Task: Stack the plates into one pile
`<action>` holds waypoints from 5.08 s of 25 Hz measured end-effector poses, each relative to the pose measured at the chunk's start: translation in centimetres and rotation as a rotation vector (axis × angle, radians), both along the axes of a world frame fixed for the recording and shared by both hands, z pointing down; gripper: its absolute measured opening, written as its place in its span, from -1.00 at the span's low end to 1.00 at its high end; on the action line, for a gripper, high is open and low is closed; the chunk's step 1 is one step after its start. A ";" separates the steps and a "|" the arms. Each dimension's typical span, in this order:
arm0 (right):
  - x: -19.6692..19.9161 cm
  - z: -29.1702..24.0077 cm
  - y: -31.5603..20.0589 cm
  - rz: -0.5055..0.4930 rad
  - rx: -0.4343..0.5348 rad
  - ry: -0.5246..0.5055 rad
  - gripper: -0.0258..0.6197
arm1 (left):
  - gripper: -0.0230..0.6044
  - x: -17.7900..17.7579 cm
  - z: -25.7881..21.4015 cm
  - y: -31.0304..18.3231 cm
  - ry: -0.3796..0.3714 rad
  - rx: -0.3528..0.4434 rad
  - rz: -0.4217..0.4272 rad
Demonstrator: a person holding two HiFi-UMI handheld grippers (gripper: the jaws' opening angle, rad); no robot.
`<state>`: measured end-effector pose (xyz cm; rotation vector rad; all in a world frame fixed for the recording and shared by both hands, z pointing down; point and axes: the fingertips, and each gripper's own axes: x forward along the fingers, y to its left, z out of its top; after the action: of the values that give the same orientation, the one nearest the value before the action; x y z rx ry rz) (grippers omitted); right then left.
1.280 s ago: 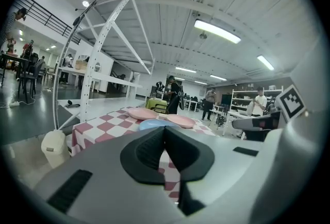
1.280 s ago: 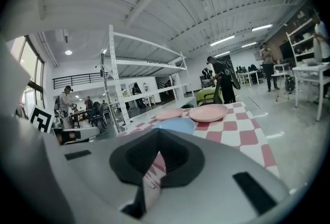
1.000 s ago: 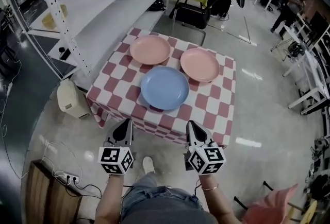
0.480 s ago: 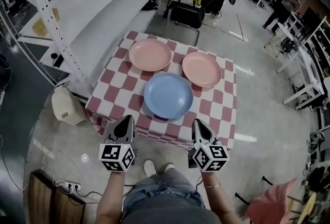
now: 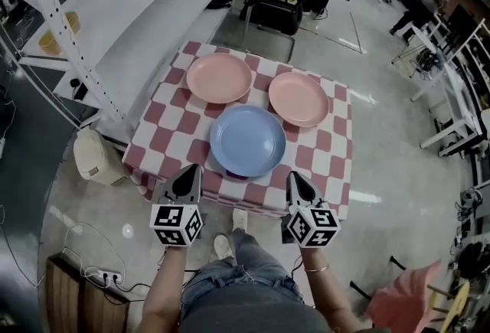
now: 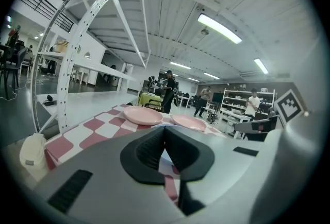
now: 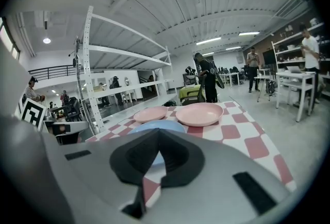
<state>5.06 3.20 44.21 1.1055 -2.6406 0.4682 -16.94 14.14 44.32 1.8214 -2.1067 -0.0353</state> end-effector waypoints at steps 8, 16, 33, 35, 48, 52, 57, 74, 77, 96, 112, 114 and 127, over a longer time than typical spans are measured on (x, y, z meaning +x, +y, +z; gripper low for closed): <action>-0.9 1.8 -3.8 -0.013 -0.024 0.032 -0.89 | -0.88 -0.6 2.2 -4.0 0.007 -0.060 0.010; -2.5 3.8 -7.3 -0.040 -0.053 0.090 -0.89 | -0.87 -1.4 4.1 -7.0 0.026 -0.120 -0.001; -4.0 7.0 -11.8 -0.064 -0.144 0.155 -0.89 | -0.74 -3.1 7.2 -10.9 0.052 -0.213 -0.057; -4.1 7.4 -12.0 -0.075 -0.157 0.167 -0.89 | -0.72 -3.3 7.4 -11.1 0.053 -0.223 -0.064; -4.3 9.8 -13.3 -0.101 -0.267 0.215 -0.44 | -0.59 -3.9 9.4 -12.2 0.101 -0.292 -0.092; -4.3 10.8 -13.4 -0.108 -0.303 0.235 -0.42 | -0.56 -4.0 10.3 -12.4 0.138 -0.321 -0.098; -4.5 12.0 -13.2 -0.125 -0.334 0.257 -0.42 | -0.55 -3.8 11.4 -12.8 0.155 -0.353 -0.097; -5.5 13.5 -12.8 -0.153 -0.376 0.321 -0.57 | -0.70 -3.9 12.7 -13.3 0.173 -0.419 -0.100; -5.5 13.4 -12.8 -0.144 -0.379 0.322 -0.58 | -0.74 -3.9 12.7 -13.2 0.187 -0.416 -0.121; -4.6 9.6 -14.3 -0.075 -0.313 0.287 -0.63 | -0.78 -3.4 8.1 -15.5 0.124 -0.333 -0.066; -0.2 6.4 -19.8 0.101 -0.264 0.244 -0.63 | -0.76 0.0 5.1 -24.0 0.047 -0.280 0.110; 0.3 6.2 -20.6 0.116 -0.260 0.242 -0.63 | -0.75 0.4 4.8 -25.1 0.044 -0.272 0.127; 3.2 5.5 -26.0 0.205 -0.253 0.242 -0.63 | -0.76 2.7 3.9 -32.6 0.042 -0.253 0.209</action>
<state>8.30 -22.85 49.69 1.2662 -2.2028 0.6432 -14.27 -18.49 48.21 1.8562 -1.7899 0.2332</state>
